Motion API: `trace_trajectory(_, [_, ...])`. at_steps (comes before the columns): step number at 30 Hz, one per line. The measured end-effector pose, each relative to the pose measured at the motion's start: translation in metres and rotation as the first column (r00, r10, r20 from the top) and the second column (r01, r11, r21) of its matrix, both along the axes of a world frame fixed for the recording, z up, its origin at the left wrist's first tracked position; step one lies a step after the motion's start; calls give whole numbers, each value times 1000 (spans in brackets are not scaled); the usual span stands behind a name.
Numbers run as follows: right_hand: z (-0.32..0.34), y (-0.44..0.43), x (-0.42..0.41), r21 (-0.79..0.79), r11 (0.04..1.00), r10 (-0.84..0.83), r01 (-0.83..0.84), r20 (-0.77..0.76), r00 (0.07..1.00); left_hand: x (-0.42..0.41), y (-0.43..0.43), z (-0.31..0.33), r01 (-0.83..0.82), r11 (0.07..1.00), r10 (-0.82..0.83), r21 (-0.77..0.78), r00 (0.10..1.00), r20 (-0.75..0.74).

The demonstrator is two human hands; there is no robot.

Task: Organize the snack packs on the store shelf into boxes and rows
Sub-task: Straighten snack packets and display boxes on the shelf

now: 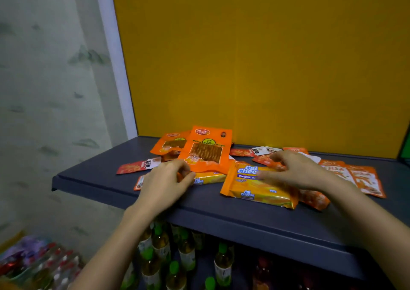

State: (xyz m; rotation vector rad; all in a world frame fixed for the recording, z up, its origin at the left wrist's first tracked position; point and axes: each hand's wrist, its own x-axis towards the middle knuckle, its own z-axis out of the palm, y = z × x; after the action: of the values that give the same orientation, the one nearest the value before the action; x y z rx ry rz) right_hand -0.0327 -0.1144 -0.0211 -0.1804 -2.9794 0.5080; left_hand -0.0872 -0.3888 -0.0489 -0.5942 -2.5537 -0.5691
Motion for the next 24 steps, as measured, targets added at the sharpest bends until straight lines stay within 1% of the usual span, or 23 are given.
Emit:
trace_trajectory(2, [-2,-1,3,-46,998,-42,45,54,998,-10,-3,2,6,999,-5,42,1000,-10])
trace_trajectory(5, [-4,0,5,-19,994,-101,104,118,988,-20,-6,0,-34,998,33,46,999,5])
trace_trajectory(8, [-4,0,5,-8,993,-112,116,176,978,-27,-8,-5,-116,991,113,63,992,49])
trace_trajectory(10, [-4,2,5,3,995,-103,105,183,978,-31,-9,-8,-182,980,175,76,981,80])
trace_trajectory(13, [-4,3,8,24,996,-92,90,154,984,-42,-12,-11,-240,971,237,3,961,143])
trace_trajectory(15, [-3,3,9,69,996,-70,58,201,977,-50,-12,-11,-241,968,249,-70,956,152])
trace_trajectory(17, [-2,4,10,82,997,-38,18,256,966,-56,-9,-10,-225,967,245,-122,952,185])
trace_trajectory(21, [0,5,15,63,997,14,-33,279,960,-63,-1,-6,-147,982,182,-121,912,369])
trace_trajectory(24, [0,6,19,76,996,32,-54,272,962,-66,3,-4,-130,977,192,-172,885,425])
